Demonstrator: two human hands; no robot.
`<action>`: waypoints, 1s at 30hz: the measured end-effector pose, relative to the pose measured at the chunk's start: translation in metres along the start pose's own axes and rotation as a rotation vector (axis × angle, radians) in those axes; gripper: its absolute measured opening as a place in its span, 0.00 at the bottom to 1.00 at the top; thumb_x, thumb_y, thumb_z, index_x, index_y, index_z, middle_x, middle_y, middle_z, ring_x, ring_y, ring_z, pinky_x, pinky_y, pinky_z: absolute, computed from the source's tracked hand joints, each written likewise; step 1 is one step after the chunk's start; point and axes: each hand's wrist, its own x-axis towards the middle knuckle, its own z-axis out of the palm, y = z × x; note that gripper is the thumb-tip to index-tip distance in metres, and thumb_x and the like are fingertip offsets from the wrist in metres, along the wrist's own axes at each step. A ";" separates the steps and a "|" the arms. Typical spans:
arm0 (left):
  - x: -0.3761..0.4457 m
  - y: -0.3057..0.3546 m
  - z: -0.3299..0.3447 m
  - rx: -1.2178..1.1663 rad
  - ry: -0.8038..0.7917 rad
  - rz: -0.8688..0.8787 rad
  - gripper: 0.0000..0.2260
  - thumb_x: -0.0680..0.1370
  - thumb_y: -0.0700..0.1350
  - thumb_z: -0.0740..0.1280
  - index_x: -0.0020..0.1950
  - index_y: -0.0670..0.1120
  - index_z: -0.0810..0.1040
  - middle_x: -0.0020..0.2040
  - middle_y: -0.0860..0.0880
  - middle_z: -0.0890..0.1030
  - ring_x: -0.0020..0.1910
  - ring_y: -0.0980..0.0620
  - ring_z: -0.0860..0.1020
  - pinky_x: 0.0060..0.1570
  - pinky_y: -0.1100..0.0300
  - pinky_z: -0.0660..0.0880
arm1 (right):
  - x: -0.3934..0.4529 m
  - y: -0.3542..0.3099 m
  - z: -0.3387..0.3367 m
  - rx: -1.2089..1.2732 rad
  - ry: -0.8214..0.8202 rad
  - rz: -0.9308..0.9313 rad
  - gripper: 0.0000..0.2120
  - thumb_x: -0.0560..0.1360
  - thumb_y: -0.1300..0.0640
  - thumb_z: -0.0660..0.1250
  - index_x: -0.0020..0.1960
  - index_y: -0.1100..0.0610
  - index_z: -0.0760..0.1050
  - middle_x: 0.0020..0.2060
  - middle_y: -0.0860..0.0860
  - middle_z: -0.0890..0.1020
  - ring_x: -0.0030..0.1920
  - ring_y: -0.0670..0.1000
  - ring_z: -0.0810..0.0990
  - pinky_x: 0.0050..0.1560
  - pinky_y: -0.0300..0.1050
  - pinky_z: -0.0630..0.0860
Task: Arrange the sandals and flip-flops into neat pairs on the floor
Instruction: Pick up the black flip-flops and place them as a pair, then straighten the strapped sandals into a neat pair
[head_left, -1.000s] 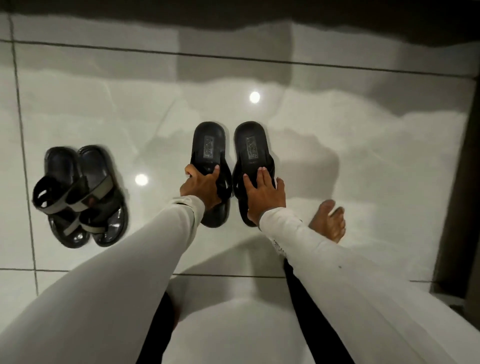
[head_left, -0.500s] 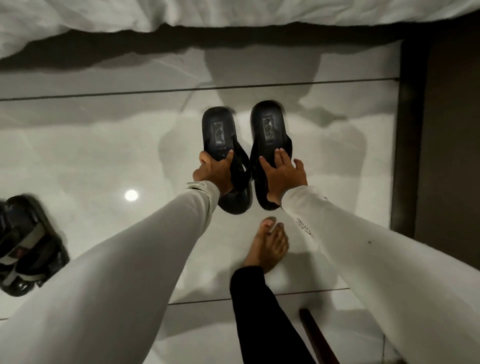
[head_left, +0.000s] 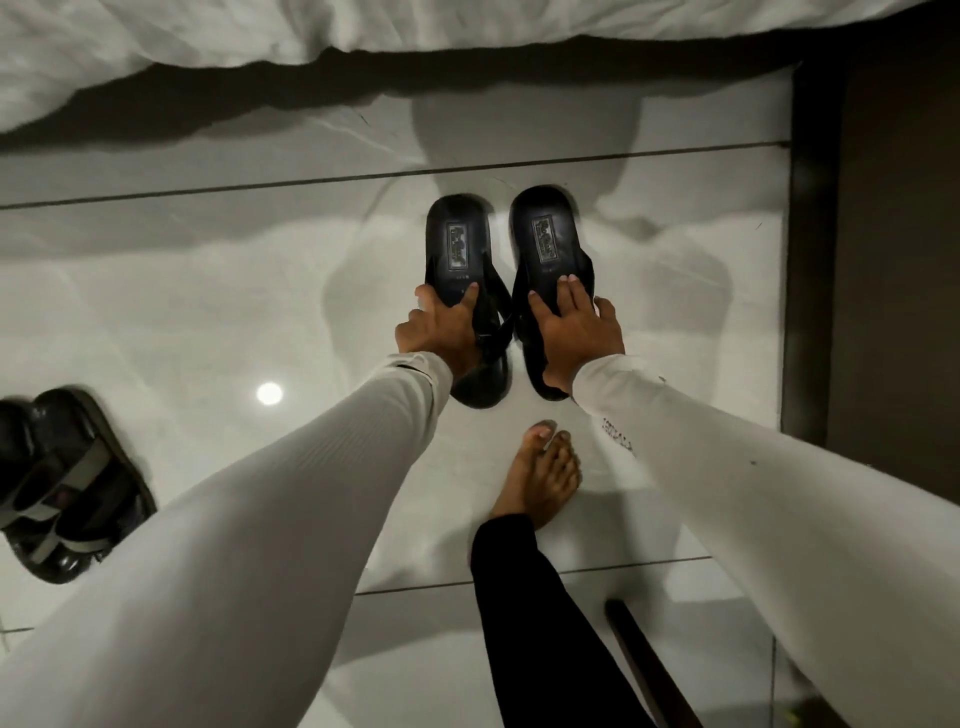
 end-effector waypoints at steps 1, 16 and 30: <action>-0.008 -0.003 -0.001 0.018 0.021 0.007 0.37 0.78 0.56 0.68 0.81 0.58 0.51 0.73 0.37 0.61 0.62 0.34 0.76 0.62 0.42 0.74 | -0.007 -0.003 -0.005 -0.008 -0.007 0.002 0.47 0.70 0.54 0.74 0.81 0.52 0.52 0.80 0.63 0.54 0.81 0.62 0.49 0.77 0.61 0.56; -0.172 -0.319 -0.003 0.146 0.163 -0.109 0.41 0.77 0.54 0.67 0.82 0.56 0.43 0.82 0.40 0.44 0.78 0.37 0.57 0.70 0.40 0.63 | -0.110 -0.275 -0.011 -0.162 -0.062 -0.069 0.47 0.73 0.49 0.71 0.82 0.48 0.45 0.82 0.58 0.45 0.82 0.59 0.44 0.79 0.59 0.50; -0.233 -0.607 0.104 0.127 0.128 -0.285 0.37 0.79 0.53 0.65 0.82 0.54 0.47 0.79 0.36 0.55 0.66 0.36 0.73 0.59 0.44 0.73 | -0.099 -0.581 0.059 -0.141 -0.100 -0.278 0.48 0.73 0.52 0.72 0.82 0.50 0.44 0.81 0.61 0.46 0.82 0.60 0.46 0.78 0.61 0.55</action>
